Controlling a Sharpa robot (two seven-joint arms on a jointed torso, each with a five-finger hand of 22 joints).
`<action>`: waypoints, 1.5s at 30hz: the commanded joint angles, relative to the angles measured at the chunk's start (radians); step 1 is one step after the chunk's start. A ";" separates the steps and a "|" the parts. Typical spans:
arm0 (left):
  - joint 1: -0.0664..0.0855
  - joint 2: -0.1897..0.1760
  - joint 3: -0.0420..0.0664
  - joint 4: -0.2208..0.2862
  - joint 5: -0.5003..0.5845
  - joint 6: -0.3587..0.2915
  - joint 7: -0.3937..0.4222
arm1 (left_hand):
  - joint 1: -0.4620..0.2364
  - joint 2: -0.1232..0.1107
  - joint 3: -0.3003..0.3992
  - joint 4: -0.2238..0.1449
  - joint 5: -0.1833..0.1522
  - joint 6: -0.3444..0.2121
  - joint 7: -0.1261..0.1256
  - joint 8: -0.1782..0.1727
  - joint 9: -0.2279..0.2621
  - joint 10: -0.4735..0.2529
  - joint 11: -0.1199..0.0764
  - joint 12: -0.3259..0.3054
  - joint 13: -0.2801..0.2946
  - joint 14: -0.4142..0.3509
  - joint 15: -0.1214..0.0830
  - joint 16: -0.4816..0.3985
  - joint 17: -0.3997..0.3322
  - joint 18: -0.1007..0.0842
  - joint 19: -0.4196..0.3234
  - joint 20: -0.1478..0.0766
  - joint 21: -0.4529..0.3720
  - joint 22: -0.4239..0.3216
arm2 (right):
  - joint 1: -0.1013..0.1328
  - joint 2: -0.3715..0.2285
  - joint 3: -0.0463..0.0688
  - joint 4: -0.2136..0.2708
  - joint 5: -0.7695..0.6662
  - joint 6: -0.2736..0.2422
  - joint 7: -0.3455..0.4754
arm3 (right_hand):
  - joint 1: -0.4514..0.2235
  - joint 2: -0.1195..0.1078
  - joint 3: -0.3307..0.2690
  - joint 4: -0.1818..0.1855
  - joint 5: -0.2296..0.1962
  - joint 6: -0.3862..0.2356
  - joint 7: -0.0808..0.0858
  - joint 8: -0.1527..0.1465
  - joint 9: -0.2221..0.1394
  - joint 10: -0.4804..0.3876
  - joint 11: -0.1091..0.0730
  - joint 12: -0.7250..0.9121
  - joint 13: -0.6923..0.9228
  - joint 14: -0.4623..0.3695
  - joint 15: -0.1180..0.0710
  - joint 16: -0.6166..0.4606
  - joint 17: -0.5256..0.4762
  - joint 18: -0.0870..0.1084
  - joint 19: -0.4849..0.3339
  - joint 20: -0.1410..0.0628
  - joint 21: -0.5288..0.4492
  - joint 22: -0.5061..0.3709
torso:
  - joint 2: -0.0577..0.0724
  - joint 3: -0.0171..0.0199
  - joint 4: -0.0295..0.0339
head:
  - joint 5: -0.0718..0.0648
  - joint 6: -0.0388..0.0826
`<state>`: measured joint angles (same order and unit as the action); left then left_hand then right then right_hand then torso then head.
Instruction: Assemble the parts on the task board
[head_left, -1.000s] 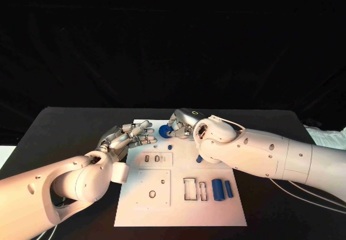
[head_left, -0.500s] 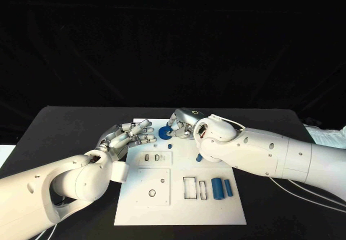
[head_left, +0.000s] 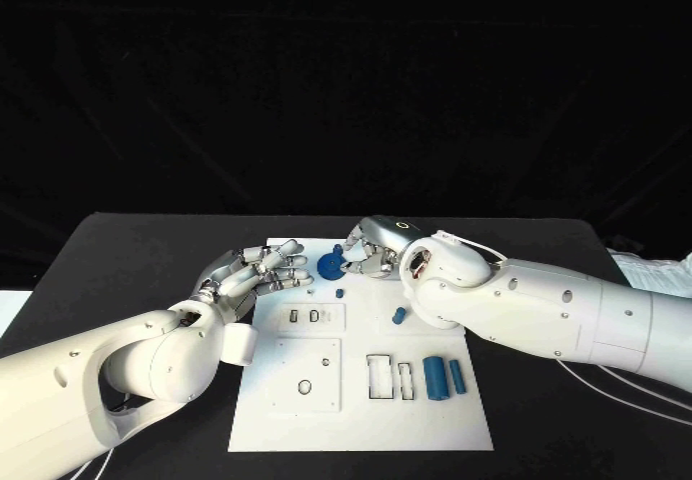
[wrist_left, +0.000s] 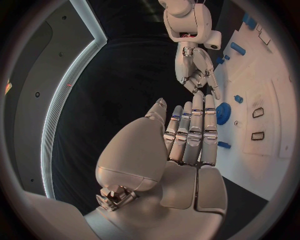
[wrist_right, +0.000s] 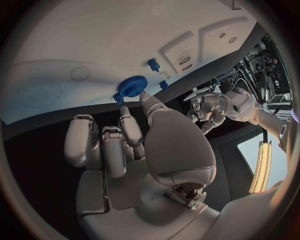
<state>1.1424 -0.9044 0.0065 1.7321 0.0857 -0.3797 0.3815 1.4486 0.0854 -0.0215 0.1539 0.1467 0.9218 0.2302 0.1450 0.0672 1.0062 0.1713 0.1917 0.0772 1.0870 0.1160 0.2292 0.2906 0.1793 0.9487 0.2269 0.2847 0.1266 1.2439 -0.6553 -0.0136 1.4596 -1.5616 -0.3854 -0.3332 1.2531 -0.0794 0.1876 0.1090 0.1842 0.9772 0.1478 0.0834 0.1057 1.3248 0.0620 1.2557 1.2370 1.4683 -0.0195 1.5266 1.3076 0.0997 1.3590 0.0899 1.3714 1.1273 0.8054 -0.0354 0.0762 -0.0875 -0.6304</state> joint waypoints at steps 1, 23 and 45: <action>0.001 -0.002 0.001 0.002 0.000 0.019 0.005 | 0.009 0.003 0.001 -0.003 0.003 -0.006 0.004 0.001 -0.001 -0.004 0.000 -0.001 -0.001 0.007 0.001 -0.002 0.001 0.003 0.005 -0.002 -0.004 -0.001 | 0.003 -0.059 0.002 0.036 0.092 -0.042 0.096 | 0.010 0.005 -0.003 -0.001 0.006 0.008 0.000 -0.002 0.002 0.011 0.000 0.007 0.005 0.084 0.007 0.001 0.174 -0.013 0.002 0.003 0.005 0.002 | -0.002 0.0001 -0.0040 | -0.001 0.003; 0.000 -0.012 0.000 0.000 0.000 0.026 0.010 | 0.010 0.003 0.002 -0.005 0.003 -0.006 0.004 0.001 -0.001 -0.004 0.000 -0.001 -0.002 0.007 0.001 -0.004 0.002 0.003 0.005 -0.002 -0.004 -0.001 | -0.008 -0.291 0.004 -0.042 0.475 0.033 0.432 | 0.076 0.000 -0.003 -0.046 0.019 0.001 0.006 -0.015 0.007 0.004 0.003 -0.002 0.002 0.085 0.009 0.005 0.184 -0.012 -0.004 0.003 0.001 -0.005 | -0.001 0.0095 -0.0219 | -0.020 0.015; 0.000 -0.012 0.000 -0.009 0.000 0.029 0.010 | 0.011 0.002 0.004 -0.007 0.003 -0.006 0.004 0.001 -0.001 -0.003 0.000 -0.001 -0.002 0.007 0.001 -0.005 0.002 0.003 0.005 -0.002 -0.005 -0.002 | -0.047 -0.293 0.004 -0.094 0.413 0.063 0.476 | 0.086 -0.020 -0.053 -0.062 0.024 -0.076 0.021 -0.021 -0.007 -0.045 0.018 -0.064 -0.052 0.084 0.021 0.004 0.184 -0.007 -0.020 0.015 -0.011 -0.028 | -0.002 0.0051 -0.0174 | -0.036 0.007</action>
<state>1.1415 -0.9177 0.0058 1.7222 0.0858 -0.3722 0.3824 1.4485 0.0854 -0.0186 0.1511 0.1467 0.9218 0.2302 0.1450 0.0672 1.0062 0.1712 0.1917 0.0765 1.0870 0.1160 0.2292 0.2911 0.1792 0.9487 0.2269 0.2848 0.1260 1.1985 -0.9499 -0.0095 1.3667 -1.1195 -0.3495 0.1209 1.3377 -0.0926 0.1403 0.0479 0.2053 0.9091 0.1694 0.0672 0.0997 1.2855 0.0800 1.1950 1.1857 1.4682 -0.0053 1.5265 1.3073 0.0997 1.3446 0.1041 1.3634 1.0995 0.8038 -0.0297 0.0584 -0.1233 -0.6221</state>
